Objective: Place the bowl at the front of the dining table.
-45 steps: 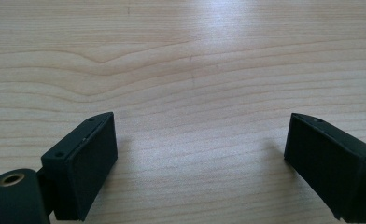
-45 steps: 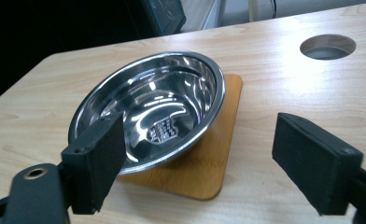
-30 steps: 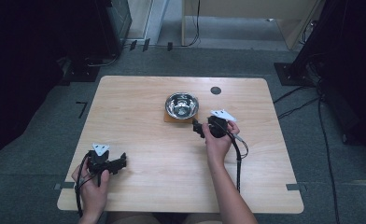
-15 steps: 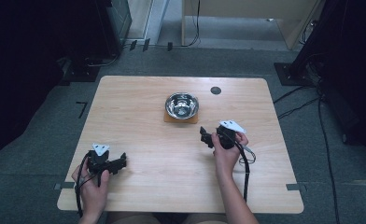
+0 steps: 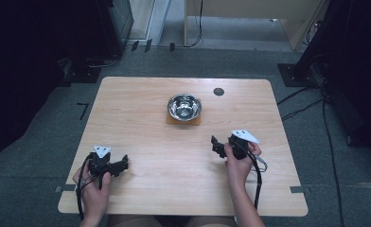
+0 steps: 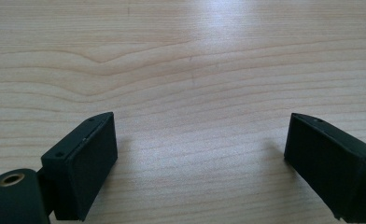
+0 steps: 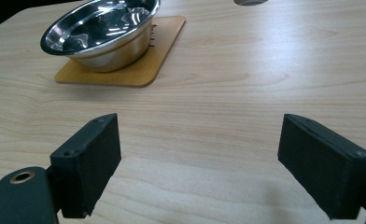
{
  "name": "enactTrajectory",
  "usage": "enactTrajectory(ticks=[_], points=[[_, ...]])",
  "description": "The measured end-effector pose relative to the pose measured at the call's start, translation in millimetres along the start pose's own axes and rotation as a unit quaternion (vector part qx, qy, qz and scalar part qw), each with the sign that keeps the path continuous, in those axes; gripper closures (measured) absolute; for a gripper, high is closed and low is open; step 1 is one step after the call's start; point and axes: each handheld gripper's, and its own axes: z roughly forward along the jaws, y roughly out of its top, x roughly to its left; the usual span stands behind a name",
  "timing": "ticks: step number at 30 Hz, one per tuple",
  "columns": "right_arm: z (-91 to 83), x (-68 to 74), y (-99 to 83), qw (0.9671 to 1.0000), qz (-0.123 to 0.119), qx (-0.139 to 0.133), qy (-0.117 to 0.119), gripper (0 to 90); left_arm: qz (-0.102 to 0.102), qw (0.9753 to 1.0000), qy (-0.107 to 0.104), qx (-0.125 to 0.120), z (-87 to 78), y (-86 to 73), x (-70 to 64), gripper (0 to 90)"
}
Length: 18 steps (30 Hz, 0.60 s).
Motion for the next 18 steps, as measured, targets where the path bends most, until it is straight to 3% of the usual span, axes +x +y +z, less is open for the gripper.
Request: enactTrajectory(ticks=[18], points=[[-30.1,-24.6,-11.4,0.9998,0.005,-0.003,-0.02,13.2,0.0,1.0,0.0,0.0,0.0,0.0,0.0,9.3]])
